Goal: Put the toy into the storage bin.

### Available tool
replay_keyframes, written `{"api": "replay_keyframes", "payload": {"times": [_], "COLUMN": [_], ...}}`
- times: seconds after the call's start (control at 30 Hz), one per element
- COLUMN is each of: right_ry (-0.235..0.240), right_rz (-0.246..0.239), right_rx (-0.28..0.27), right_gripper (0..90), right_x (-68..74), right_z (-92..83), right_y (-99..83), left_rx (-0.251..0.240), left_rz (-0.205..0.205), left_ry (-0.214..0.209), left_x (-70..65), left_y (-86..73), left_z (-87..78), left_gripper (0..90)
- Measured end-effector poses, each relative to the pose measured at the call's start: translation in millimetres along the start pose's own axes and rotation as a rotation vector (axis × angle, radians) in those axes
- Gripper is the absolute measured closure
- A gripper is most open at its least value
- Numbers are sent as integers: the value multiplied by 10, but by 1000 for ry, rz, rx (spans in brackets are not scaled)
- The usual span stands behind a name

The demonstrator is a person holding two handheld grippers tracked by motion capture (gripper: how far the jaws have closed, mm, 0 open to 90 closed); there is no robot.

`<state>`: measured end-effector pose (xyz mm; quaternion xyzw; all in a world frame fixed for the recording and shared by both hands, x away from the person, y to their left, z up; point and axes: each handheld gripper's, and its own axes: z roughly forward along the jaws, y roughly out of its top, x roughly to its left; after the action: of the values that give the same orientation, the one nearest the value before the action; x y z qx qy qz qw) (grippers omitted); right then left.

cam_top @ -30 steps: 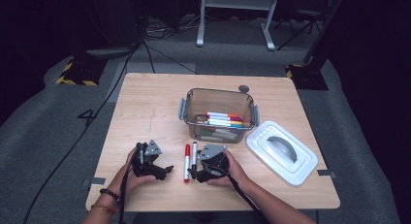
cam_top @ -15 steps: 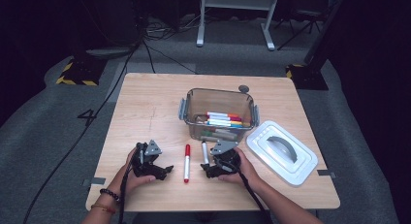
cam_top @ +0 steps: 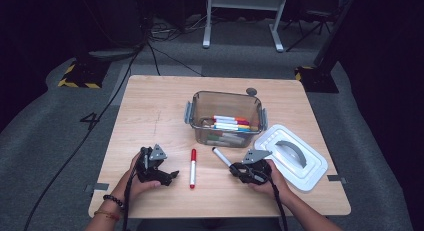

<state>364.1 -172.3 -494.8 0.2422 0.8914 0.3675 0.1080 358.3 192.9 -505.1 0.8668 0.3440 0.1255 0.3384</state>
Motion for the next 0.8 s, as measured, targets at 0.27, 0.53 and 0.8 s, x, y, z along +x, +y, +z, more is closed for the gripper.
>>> {"api": "replay_keyframes", "payload": {"times": [0.27, 0.53, 0.8], "right_ry": [-2, 46, 66], "right_rz": [27, -2, -46], "right_rx": [-8, 2, -2], "right_gripper": [735, 742, 743], "right_x": [-116, -187, -207], "right_z": [37, 36, -28], "right_y": [26, 41, 49], "left_rx": [0, 0, 0], "left_rz": [0, 0, 1], "left_ry": [0, 0, -1], "left_x": [0, 1, 2], "left_y": [0, 0, 1], "left_z": [0, 0, 1], "left_gripper": [54, 54, 54]}}
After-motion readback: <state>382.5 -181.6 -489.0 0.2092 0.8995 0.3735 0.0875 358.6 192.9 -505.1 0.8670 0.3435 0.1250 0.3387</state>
